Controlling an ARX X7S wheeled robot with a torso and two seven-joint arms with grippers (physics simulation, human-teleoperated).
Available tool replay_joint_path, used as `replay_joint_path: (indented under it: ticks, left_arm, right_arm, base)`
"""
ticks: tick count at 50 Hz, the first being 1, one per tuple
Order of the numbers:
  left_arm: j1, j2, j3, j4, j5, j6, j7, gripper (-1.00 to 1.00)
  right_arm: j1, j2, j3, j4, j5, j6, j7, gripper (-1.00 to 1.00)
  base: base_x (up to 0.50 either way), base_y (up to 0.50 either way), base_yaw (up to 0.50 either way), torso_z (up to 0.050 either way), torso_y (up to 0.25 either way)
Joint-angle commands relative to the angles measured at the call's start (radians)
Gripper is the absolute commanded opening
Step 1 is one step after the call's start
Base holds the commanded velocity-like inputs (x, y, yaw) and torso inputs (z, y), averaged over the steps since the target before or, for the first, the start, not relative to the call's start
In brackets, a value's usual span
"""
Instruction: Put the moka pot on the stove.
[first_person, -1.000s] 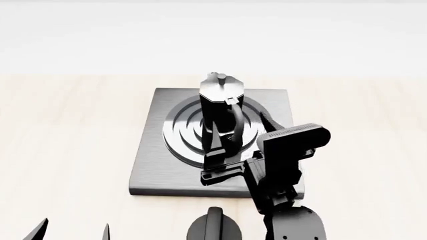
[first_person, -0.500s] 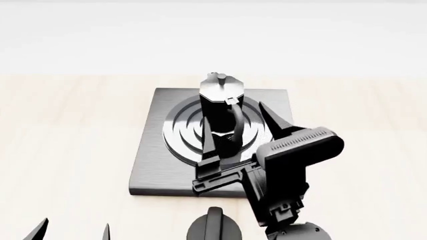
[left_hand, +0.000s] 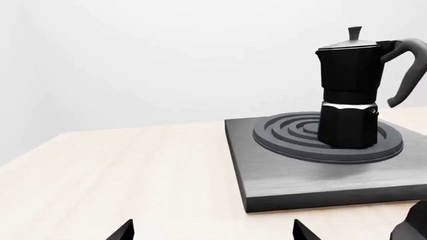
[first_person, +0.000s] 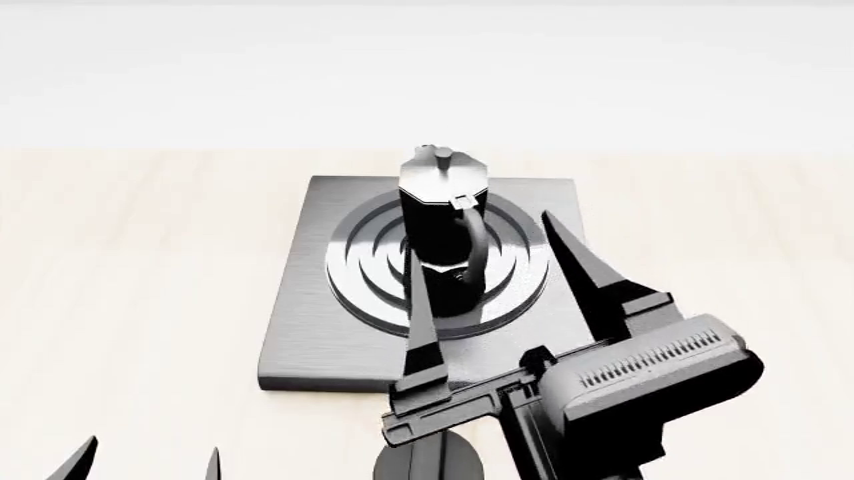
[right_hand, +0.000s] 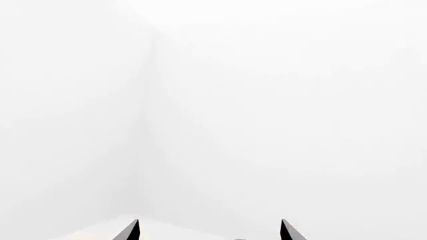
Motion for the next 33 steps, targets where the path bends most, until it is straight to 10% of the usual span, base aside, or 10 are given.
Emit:
replay_joint_path:
  ticks: [1, 33]
  left_arm:
    - [-0.001, 0.005, -0.004, -0.014, -0.002, 0.039, 0.008, 1.0]
    - [-0.001, 0.004, -0.001, -0.017, -0.024, 0.048, 0.009, 1.0]
  right_arm:
    - [-0.104, 0.031, 0.019, -0.145, -0.005, -0.029, 0.027, 1.0]
    - [-0.214, 0.101, 0.056, -0.386, -0.022, 0.044, 0.117, 1.0]
  base:
    - [0.0, 0.0, 0.0, 0.0, 0.0]
    - [0.0, 0.0, 0.0, 0.0, 0.0]
